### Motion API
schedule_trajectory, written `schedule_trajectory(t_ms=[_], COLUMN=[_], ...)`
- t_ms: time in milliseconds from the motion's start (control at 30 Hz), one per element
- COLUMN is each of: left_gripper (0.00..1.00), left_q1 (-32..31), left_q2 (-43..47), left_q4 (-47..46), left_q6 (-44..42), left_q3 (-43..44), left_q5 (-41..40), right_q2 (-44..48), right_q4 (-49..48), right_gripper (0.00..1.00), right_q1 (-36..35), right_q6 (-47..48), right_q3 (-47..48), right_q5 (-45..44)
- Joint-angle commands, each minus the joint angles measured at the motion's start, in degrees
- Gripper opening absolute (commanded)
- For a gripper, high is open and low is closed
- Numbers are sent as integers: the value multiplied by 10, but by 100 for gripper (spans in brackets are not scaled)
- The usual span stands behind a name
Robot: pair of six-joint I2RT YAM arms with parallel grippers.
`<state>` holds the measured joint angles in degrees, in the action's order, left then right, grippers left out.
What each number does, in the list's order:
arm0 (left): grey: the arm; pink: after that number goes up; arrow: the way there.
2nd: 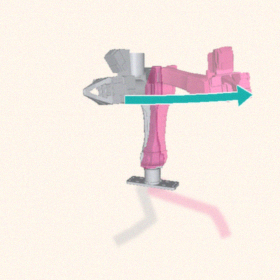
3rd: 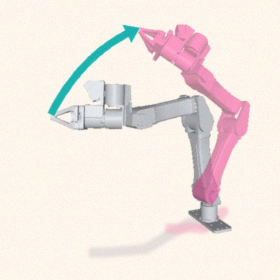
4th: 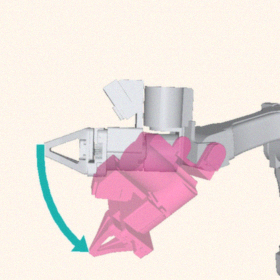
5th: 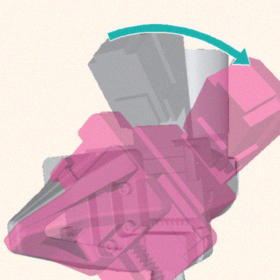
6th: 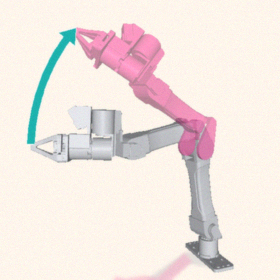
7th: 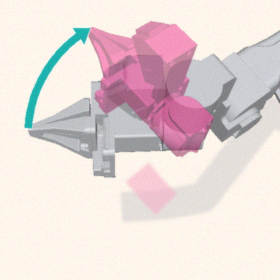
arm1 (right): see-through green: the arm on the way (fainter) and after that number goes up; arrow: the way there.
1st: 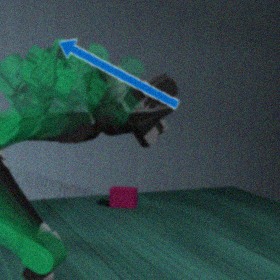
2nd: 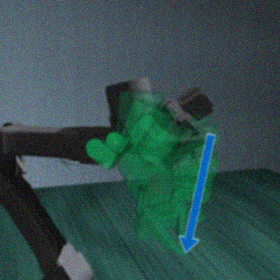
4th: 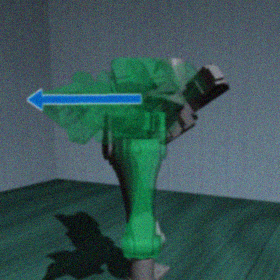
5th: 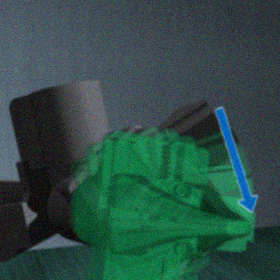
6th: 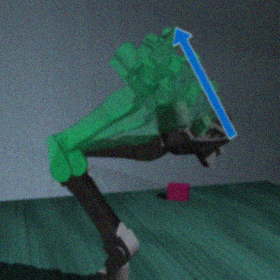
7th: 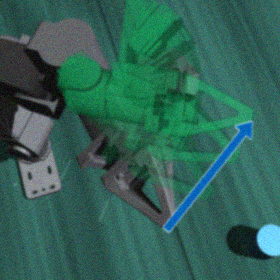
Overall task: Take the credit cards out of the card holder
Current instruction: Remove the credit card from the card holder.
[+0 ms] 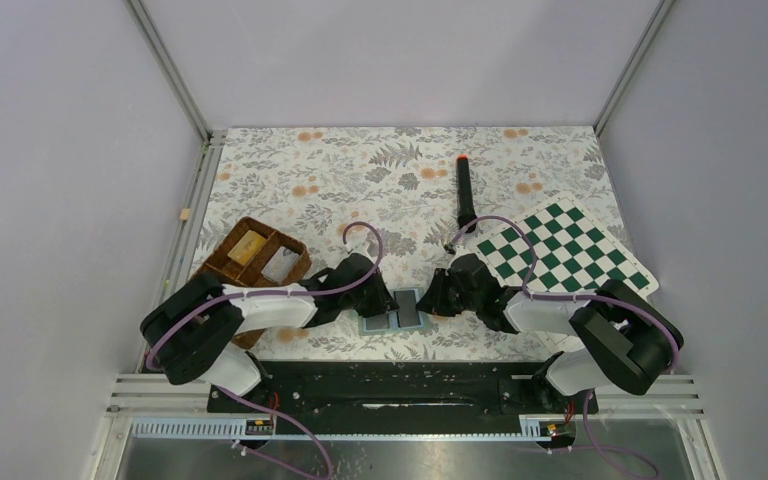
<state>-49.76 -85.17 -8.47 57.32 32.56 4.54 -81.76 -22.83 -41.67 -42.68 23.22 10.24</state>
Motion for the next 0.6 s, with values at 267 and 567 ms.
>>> schedule_trajectory(t_ms=[267, 567], left_gripper=[0, 0], left_q1=[25, 37], left_q2=[67, 103], left_q4=[10, 19], left_q6=[7, 0], left_q3=[-62, -77], left_q5=[22, 36], right_q2=[-3, 3], right_q4=[48, 49], right_gripper=[17, 17], right_q1=[27, 18], right_q6=[14, 16], right_q3=[-20, -24], right_q5=[-31, -32])
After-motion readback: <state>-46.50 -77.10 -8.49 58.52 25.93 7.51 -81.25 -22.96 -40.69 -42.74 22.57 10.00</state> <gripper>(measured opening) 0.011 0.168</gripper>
